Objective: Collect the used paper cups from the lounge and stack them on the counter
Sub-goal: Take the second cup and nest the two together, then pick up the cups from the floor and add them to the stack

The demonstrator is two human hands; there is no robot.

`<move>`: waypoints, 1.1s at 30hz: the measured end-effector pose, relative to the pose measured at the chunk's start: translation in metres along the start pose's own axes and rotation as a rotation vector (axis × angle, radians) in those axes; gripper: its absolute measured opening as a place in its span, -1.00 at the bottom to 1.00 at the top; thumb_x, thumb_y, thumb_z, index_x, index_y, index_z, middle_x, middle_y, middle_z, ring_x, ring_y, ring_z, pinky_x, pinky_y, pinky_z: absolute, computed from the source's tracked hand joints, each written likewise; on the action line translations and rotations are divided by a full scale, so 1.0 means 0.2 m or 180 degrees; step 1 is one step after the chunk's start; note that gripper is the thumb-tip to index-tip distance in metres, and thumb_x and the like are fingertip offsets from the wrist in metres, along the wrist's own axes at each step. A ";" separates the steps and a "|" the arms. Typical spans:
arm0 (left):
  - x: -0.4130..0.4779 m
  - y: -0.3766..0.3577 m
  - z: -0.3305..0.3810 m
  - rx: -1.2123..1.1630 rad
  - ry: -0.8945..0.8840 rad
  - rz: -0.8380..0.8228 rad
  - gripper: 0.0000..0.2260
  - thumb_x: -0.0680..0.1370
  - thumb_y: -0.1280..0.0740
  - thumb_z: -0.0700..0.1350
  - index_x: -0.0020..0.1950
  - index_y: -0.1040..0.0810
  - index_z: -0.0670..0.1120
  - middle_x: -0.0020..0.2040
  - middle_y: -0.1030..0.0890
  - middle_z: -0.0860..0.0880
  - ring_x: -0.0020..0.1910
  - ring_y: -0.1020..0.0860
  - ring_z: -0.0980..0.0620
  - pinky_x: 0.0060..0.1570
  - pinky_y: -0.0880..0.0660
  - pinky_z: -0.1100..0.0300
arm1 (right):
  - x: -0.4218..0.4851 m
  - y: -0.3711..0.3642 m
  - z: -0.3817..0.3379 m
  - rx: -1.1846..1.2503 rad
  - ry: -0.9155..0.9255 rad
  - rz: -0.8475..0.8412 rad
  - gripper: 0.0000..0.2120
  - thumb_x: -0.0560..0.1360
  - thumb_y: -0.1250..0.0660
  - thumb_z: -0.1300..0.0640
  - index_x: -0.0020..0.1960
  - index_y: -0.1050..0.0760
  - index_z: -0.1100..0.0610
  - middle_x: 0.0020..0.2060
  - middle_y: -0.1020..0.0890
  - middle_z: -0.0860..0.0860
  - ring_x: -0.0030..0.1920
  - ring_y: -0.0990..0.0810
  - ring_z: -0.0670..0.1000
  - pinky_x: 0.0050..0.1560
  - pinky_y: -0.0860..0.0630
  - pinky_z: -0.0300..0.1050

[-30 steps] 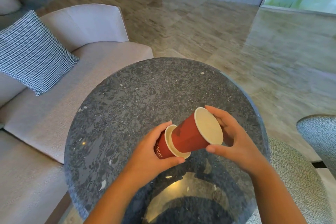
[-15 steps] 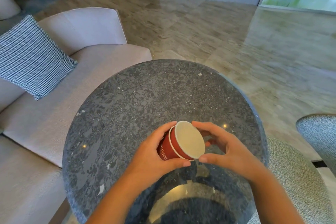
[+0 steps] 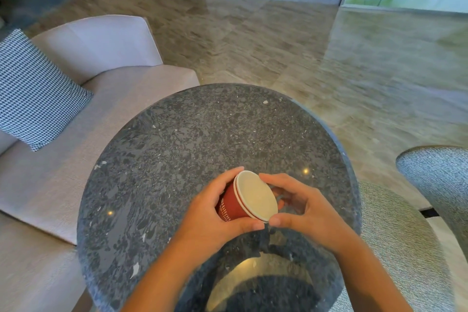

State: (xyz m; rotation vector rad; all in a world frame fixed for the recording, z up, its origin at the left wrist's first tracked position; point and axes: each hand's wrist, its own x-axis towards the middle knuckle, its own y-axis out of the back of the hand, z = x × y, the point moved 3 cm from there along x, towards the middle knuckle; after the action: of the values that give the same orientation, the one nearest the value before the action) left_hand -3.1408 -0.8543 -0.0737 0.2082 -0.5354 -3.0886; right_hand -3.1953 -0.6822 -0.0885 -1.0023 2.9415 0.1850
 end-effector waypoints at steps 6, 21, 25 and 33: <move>-0.03 -0.02 0.03 -0.0251 -0.0079 -0.0150 -0.38 0.09 -0.52 0.22 0.08 -0.38 0.54 0.12 -0.51 0.41 0.12 -0.48 0.37 -0.02 -0.41 0.49 | -0.05 0.00 -0.06 -0.0098 0.0139 0.0298 -0.43 0.23 -0.52 0.07 0.21 -0.45 -0.01 0.10 -0.57 0.00 0.07 -0.55 0.01 0.08 -0.50 -0.01; -0.17 0.03 0.09 -0.0162 -0.0711 -0.0647 -0.38 0.13 -0.52 0.20 0.11 -0.36 0.47 0.11 -0.50 0.40 0.10 -0.48 0.37 -0.02 -0.42 0.50 | -0.44 -0.21 -0.27 -0.2079 0.0119 0.2063 -0.55 0.44 -0.27 -0.09 0.26 -0.43 0.08 0.14 -0.54 -0.06 0.18 -0.48 -0.12 0.17 -0.38 -0.30; -0.29 0.03 0.06 -0.0231 -0.0824 -0.0813 -0.40 0.15 -0.53 0.15 0.11 -0.37 0.45 0.10 -0.49 0.39 0.10 -0.48 0.36 -0.03 -0.40 0.52 | -0.60 -0.35 -0.28 -0.2814 -0.0046 0.2694 -0.63 0.44 -0.36 0.09 0.20 -0.49 0.21 0.09 -0.58 0.12 0.12 -0.53 0.12 0.16 -0.45 0.13; -0.52 -0.06 -0.04 -0.0530 -0.0801 -0.1371 -0.41 0.14 -0.51 0.08 0.12 -0.41 0.18 0.06 -0.53 0.29 0.07 -0.49 0.37 -0.05 -0.42 0.51 | -1.00 -0.67 -0.22 -0.3445 -0.0758 0.3299 -0.65 0.41 -0.41 0.15 0.15 -0.52 0.26 0.06 -0.60 0.17 0.08 -0.57 0.19 0.10 -0.46 0.27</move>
State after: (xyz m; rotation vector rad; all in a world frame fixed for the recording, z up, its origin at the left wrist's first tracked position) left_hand -3.0356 -0.8432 -0.0714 -0.0813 -0.2565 -3.5855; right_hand -2.9550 -0.6720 -0.0454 0.6917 2.6590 1.8077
